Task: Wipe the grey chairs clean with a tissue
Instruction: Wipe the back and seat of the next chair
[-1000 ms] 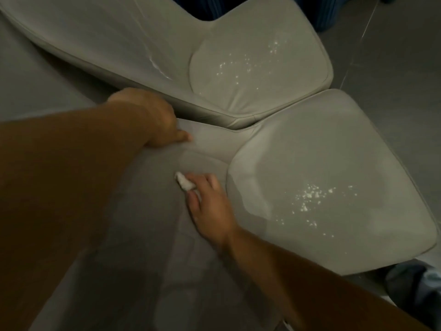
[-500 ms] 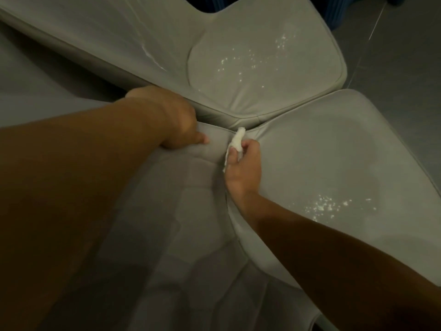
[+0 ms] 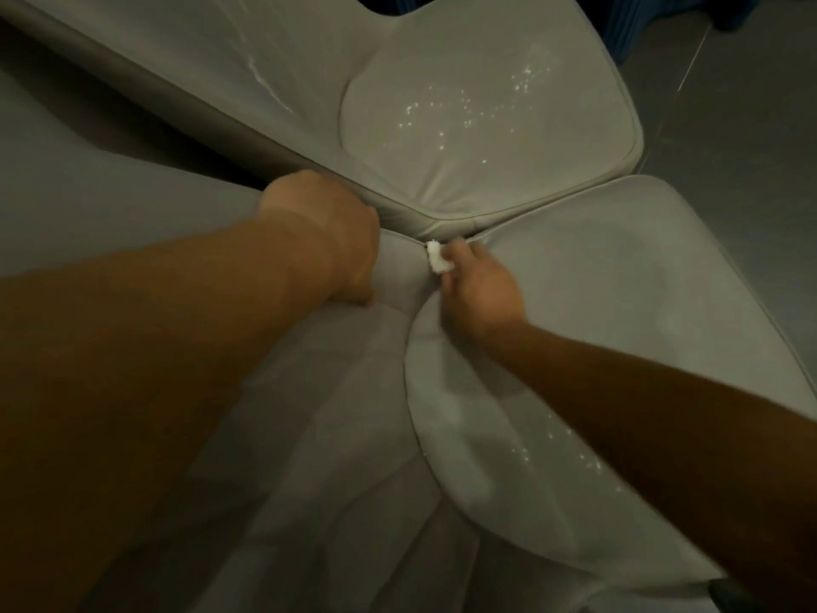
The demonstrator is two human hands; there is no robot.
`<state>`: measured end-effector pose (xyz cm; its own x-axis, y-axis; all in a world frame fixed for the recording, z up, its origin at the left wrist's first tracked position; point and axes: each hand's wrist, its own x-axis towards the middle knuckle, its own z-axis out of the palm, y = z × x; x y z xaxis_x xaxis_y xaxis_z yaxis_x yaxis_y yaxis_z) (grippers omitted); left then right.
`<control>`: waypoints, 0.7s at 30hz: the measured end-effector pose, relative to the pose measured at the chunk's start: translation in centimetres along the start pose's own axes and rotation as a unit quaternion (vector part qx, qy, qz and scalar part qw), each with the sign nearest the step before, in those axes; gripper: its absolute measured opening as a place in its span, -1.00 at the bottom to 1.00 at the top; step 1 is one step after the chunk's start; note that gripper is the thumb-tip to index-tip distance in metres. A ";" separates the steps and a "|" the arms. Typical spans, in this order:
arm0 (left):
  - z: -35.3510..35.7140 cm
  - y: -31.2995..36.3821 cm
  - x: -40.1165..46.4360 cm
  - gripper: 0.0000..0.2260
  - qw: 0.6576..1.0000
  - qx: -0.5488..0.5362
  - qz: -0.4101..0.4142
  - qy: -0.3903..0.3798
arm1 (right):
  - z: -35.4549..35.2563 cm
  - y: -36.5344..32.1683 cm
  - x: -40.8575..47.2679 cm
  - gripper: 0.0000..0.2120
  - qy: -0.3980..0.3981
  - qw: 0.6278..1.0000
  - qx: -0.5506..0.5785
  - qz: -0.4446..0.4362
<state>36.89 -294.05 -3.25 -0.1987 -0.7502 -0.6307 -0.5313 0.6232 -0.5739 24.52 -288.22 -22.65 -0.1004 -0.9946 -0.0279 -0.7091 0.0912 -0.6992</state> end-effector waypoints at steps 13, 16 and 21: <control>5.4 11.9 -0.1 -0.44 0.992 0.024 0.120 0.024 | -8.0 9.8 4.3 -0.67 0.008 0.973 -0.231 -0.009; 8.7 15.5 -2.1 -0.44 0.987 -0.152 0.044 -0.024 | -7.6 9.8 4.3 -0.68 0.010 0.969 -0.243 -0.030; 10.5 17.4 -0.9 -0.39 0.947 -0.320 -0.020 0.033 | -7.9 11.4 3.7 -0.69 0.022 0.964 -0.242 -0.105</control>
<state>36.48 -280.22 -18.11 -0.2083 -0.7957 -0.5687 -0.9252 0.3489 -0.1493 10.56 -290.49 -25.05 0.0588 -0.9915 0.1163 -0.9587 -0.0885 -0.2702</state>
